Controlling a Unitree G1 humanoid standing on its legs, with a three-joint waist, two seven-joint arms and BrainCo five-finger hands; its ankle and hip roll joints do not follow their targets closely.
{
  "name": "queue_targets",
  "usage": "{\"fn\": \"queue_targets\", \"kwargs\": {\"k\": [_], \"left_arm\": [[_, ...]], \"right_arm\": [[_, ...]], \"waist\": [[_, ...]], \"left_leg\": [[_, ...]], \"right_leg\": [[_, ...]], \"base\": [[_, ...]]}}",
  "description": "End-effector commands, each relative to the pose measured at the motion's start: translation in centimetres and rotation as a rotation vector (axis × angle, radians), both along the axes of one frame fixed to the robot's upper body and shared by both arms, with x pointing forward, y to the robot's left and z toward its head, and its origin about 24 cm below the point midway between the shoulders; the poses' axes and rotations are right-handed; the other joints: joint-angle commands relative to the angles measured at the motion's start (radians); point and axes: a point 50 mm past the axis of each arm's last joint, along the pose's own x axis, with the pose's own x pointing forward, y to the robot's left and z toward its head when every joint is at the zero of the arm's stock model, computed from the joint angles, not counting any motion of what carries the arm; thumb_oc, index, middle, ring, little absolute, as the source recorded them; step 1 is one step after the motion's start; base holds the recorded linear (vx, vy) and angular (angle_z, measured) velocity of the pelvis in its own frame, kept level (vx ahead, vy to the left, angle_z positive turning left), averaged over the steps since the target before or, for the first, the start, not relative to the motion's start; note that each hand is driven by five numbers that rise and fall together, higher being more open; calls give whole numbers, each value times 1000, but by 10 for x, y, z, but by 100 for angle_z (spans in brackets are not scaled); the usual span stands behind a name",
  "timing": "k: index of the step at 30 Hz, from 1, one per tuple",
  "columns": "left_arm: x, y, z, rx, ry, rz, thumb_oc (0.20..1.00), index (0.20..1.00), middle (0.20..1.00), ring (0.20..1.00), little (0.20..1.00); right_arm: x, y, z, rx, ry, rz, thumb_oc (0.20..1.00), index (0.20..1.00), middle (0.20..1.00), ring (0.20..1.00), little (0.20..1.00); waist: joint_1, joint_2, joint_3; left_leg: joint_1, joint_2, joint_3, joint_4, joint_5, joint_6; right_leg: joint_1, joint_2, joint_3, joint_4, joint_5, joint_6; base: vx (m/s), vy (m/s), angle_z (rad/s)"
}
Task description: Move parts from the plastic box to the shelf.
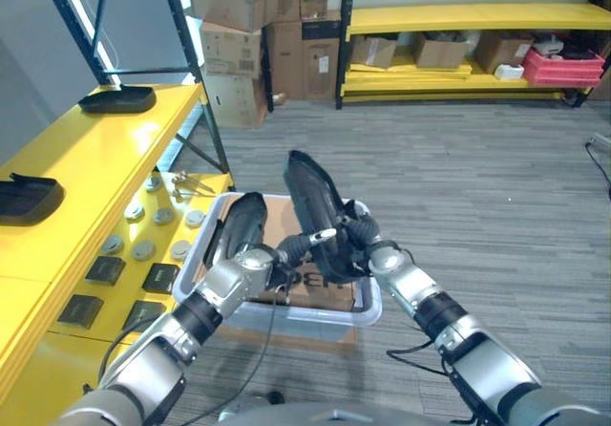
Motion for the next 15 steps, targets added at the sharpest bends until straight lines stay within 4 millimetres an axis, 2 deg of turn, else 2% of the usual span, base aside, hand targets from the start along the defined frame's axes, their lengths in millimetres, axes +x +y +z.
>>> {"fn": "queue_targets", "kwargs": {"k": [1, 15], "left_arm": [[16, -44, 55, -128, -253, -114, 200, 200, 200, 200, 200], [12, -45, 61, -152, -292, -102, 200, 200, 200, 200, 200]], "right_arm": [[18, 46, 28, 64, -98, 116, 200, 200, 200, 200, 200], [16, 53, 29, 119, -87, 126, 200, 200, 200, 200, 200]], "waist": [[30, -52, -52], [28, -51, -46]], "left_leg": [[-20, 45, -52, 15, -59, -55], [-14, 46, -51, 12, -56, -55]], "right_leg": [[56, -112, -6, -75, 32, 124], [61, -111, -9, -73, 30, 122]], "base": [[0, 0, 0], [0, 0, 0]]}}
